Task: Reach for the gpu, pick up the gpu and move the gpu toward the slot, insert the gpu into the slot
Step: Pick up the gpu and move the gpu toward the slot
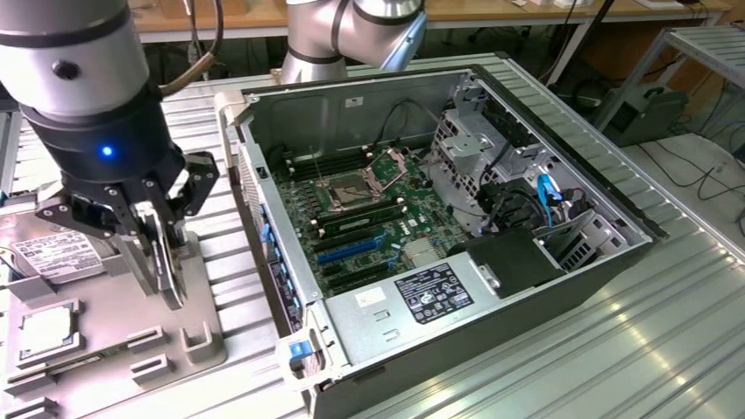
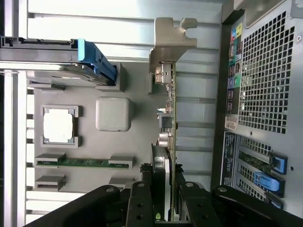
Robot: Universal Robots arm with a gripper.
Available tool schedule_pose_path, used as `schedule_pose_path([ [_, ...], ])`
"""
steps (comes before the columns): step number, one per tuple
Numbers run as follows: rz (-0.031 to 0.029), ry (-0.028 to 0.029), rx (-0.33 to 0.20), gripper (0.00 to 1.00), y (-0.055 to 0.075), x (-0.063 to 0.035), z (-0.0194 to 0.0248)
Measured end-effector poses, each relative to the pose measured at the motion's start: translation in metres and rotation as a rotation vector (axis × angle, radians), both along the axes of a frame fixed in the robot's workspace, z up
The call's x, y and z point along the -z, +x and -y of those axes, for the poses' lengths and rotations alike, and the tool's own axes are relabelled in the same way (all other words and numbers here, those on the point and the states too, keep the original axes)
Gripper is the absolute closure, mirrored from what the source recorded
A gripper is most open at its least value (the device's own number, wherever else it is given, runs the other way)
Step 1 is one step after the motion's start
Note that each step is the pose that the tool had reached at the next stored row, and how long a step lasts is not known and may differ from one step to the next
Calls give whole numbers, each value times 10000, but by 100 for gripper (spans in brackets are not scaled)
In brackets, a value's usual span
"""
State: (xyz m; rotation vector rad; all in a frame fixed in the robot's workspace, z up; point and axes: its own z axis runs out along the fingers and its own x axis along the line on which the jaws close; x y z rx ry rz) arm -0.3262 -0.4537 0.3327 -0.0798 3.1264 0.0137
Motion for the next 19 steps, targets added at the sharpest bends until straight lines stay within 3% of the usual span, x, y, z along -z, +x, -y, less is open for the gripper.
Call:
schedule_pose_path([
  [6,0,0,0,73,0,-264,0],
  [10,-1,1,0,73,0,-707,0],
  [11,0,1,1,73,0,-881,0],
  [12,1,8,14,73,0,-993,0],
  [13,2,9,41,73,0,-1052,0],
  [14,0,8,41,73,0,-1053,0],
  [15,0,5,56,73,82,-1053,0],
  [19,0,4,59,73,84,-1053,0],
])
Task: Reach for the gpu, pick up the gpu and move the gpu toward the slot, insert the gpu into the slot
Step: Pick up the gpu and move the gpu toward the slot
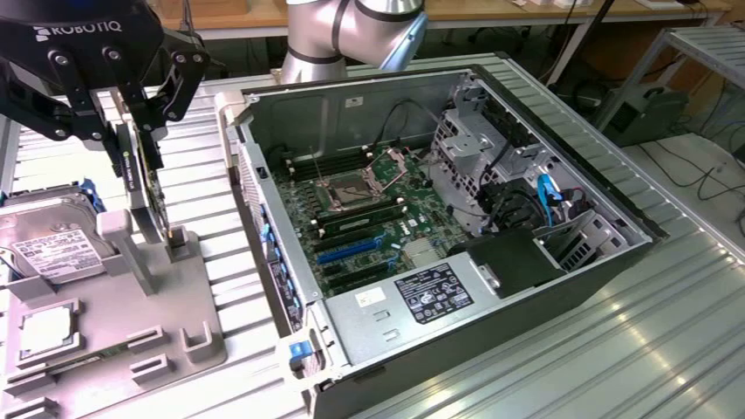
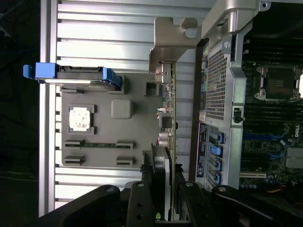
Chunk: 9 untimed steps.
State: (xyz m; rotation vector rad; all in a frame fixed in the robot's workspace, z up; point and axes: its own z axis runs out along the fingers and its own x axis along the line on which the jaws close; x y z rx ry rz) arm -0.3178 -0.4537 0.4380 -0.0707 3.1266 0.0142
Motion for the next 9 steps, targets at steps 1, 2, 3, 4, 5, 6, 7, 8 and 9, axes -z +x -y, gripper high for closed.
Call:
schedule_pose_path([
  [1,1,1,0,73,0,1,0],
  [2,1,0,1,73,1,0,0],
  [3,10,0,1,73,1,0,0],
  [4,25,0,0,73,3,0,0],
  [5,32,0,3,73,6,0,0],
  [6,33,0,11,73,13,0,0],
  [7,34,0,22,73,22,0,0],
  [8,34,0,30,73,31,0,0],
  [9,34,0,39,73,42,0,0],
])
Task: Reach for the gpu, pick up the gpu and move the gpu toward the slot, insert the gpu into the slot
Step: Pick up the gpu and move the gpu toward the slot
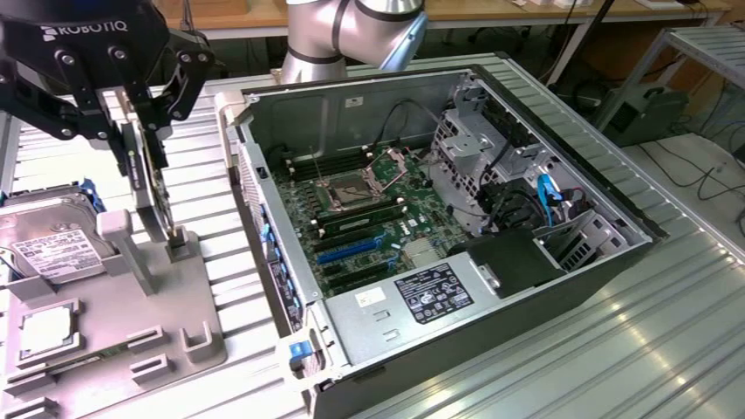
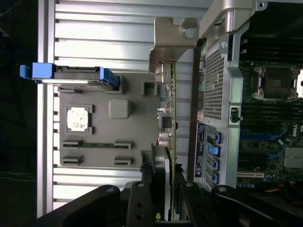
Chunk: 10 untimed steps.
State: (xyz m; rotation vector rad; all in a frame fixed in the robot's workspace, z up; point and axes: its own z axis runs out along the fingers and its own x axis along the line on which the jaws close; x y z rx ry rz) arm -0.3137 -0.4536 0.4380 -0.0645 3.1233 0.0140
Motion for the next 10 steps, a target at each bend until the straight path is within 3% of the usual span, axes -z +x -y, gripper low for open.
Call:
schedule_pose_path([
  [10,0,0,22,73,121,0,0],
])
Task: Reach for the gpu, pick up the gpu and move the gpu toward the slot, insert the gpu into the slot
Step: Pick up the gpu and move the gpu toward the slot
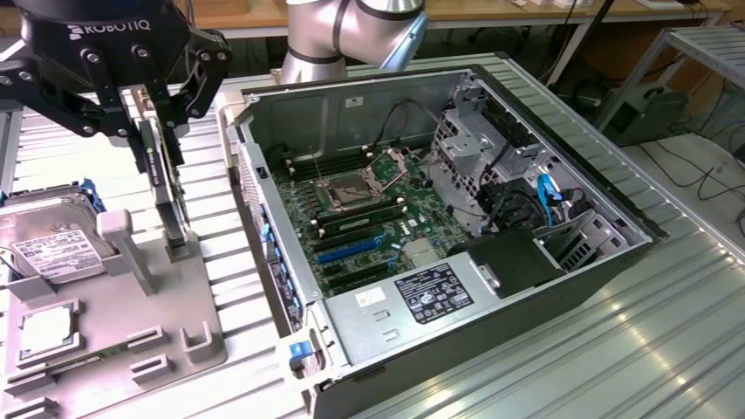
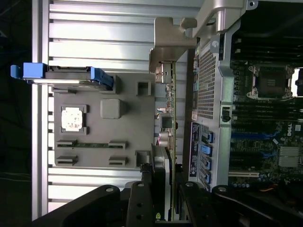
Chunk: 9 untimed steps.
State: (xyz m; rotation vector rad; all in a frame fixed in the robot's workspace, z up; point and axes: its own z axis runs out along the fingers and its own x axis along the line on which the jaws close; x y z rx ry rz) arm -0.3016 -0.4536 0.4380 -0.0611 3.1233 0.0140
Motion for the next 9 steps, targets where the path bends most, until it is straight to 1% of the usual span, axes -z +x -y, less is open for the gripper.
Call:
schedule_pose_path([
  [9,0,0,15,73,137,0,0],
])
